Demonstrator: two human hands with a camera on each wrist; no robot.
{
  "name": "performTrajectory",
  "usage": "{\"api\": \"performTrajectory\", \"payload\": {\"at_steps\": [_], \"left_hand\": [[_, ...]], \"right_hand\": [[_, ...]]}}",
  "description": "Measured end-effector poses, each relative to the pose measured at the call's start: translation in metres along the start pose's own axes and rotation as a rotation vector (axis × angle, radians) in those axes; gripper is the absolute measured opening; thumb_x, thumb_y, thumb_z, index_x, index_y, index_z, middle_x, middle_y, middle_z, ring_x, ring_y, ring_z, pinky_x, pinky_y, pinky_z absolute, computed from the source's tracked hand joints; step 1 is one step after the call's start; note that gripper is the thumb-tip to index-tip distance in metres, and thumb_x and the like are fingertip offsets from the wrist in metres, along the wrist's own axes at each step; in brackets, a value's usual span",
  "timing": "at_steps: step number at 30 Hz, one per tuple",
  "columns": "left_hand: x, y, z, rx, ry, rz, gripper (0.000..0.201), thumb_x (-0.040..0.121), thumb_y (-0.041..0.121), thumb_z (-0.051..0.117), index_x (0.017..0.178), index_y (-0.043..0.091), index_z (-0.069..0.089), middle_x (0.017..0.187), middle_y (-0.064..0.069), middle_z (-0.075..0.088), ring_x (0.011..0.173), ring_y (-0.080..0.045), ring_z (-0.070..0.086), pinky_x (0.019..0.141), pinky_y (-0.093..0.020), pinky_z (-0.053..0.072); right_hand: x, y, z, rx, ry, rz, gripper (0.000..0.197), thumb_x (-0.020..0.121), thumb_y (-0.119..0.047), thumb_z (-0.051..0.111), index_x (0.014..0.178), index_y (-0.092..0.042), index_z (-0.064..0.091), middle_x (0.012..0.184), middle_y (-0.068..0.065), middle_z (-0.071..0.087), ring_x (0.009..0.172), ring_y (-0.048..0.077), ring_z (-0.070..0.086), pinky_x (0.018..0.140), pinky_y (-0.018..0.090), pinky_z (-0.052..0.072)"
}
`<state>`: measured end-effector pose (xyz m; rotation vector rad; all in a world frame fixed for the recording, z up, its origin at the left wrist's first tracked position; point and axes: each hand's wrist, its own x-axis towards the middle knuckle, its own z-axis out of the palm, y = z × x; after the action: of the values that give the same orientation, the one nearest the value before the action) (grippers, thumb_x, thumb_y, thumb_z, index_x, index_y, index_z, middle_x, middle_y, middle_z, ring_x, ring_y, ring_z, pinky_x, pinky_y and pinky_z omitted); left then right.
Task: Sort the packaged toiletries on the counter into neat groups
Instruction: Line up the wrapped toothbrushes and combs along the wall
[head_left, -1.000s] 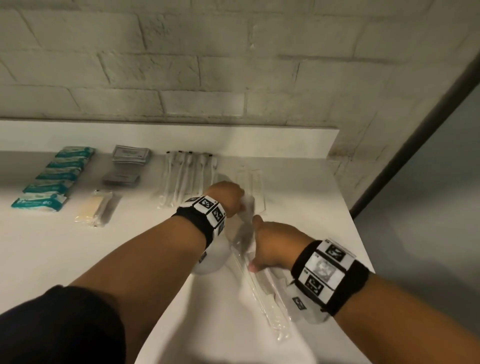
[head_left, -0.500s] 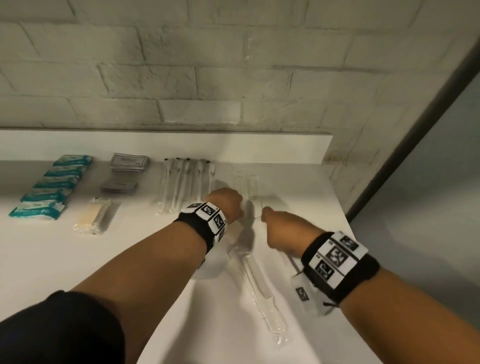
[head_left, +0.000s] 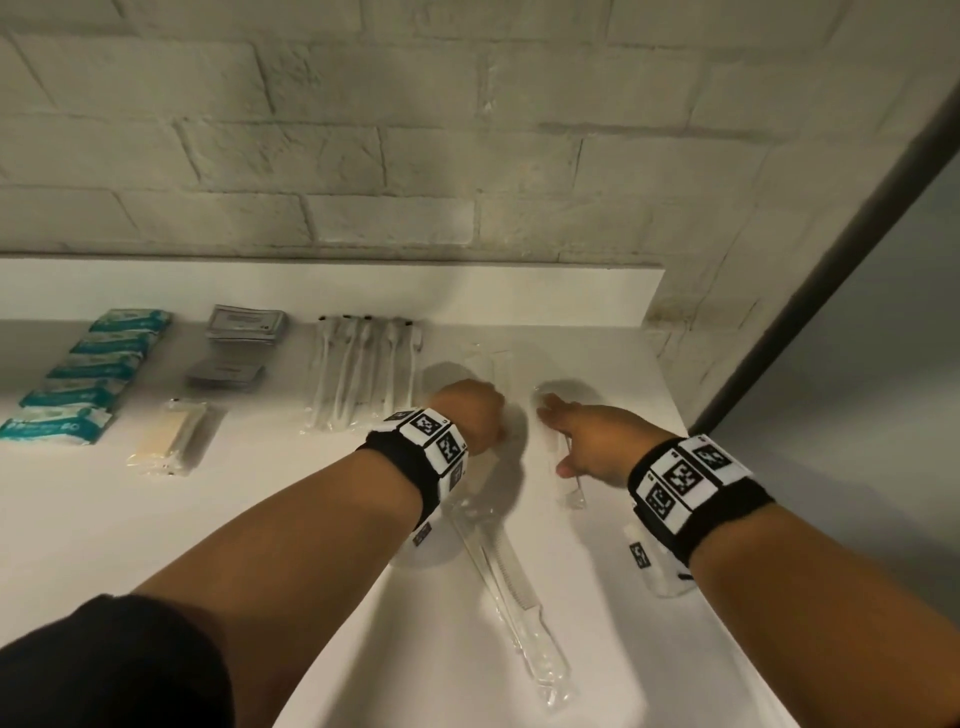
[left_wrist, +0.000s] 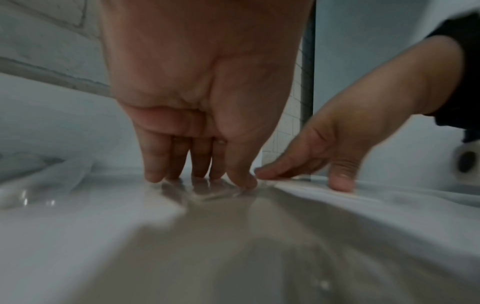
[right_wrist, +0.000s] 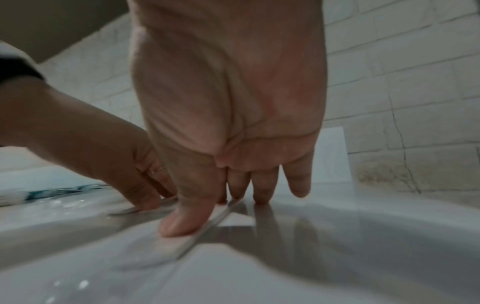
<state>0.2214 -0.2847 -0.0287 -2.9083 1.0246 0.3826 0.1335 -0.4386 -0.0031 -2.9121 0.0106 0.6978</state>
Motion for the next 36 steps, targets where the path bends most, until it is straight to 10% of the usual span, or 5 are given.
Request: {"api": "performTrajectory", "payload": {"at_steps": [16, 22, 27, 32, 36], "left_hand": [[0.008, -0.008, 0.014, -0.076, 0.089, 0.0, 0.026, 0.09, 0.032, 0.054, 0.109, 0.017, 0.065, 0.109, -0.007, 0.067, 0.103, -0.028, 0.062, 0.09, -0.037, 0.05], [0.005, -0.009, 0.008, -0.044, 0.02, 0.007, 0.035, 0.087, 0.034, 0.058, 0.117, 0.016, 0.063, 0.115, -0.006, 0.065, 0.105, -0.027, 0.06, 0.087, -0.034, 0.049], [-0.001, -0.004, -0.005, -0.002, -0.037, 0.052, 0.039, 0.09, 0.041, 0.049, 0.112, 0.014, 0.066, 0.115, -0.007, 0.066, 0.103, -0.027, 0.063, 0.077, -0.03, 0.046], [-0.008, -0.005, -0.008, -0.01, -0.048, 0.041, 0.038, 0.094, 0.039, 0.047, 0.114, 0.009, 0.06, 0.122, -0.007, 0.06, 0.112, -0.026, 0.055, 0.084, -0.029, 0.039], [-0.009, -0.008, -0.006, -0.067, -0.073, 0.033, 0.038, 0.094, 0.038, 0.046, 0.117, 0.009, 0.057, 0.127, -0.006, 0.057, 0.116, -0.025, 0.052, 0.093, -0.032, 0.039]], "right_hand": [[0.07, -0.003, -0.01, 0.076, -0.025, 0.081, 0.085, 0.092, -0.01, 0.052, 0.153, -0.01, -0.007, 0.159, 0.016, 0.016, 0.132, 0.032, 0.044, 0.105, 0.038, 0.041], [0.039, -0.004, -0.023, 0.316, 0.121, 0.066, 0.062, 0.1, -0.019, 0.042, 0.153, -0.011, 0.012, 0.16, 0.011, 0.011, 0.143, 0.028, 0.028, 0.112, 0.028, 0.026], [-0.033, -0.045, -0.011, 0.26, 0.085, -0.069, 0.034, 0.085, -0.044, 0.065, 0.113, -0.027, 0.06, 0.114, -0.007, 0.06, 0.1, 0.014, 0.057, 0.076, 0.023, 0.044], [-0.058, -0.099, 0.027, 0.066, -0.106, -0.047, 0.084, 0.067, -0.065, 0.071, 0.129, -0.018, 0.041, 0.111, 0.002, 0.061, 0.093, 0.022, 0.061, 0.078, 0.035, 0.053], [-0.055, -0.107, 0.039, 0.028, -0.072, -0.003, 0.065, 0.082, -0.032, 0.065, 0.135, -0.01, 0.034, 0.102, 0.008, 0.057, 0.082, 0.025, 0.059, 0.063, 0.033, 0.048]]}}
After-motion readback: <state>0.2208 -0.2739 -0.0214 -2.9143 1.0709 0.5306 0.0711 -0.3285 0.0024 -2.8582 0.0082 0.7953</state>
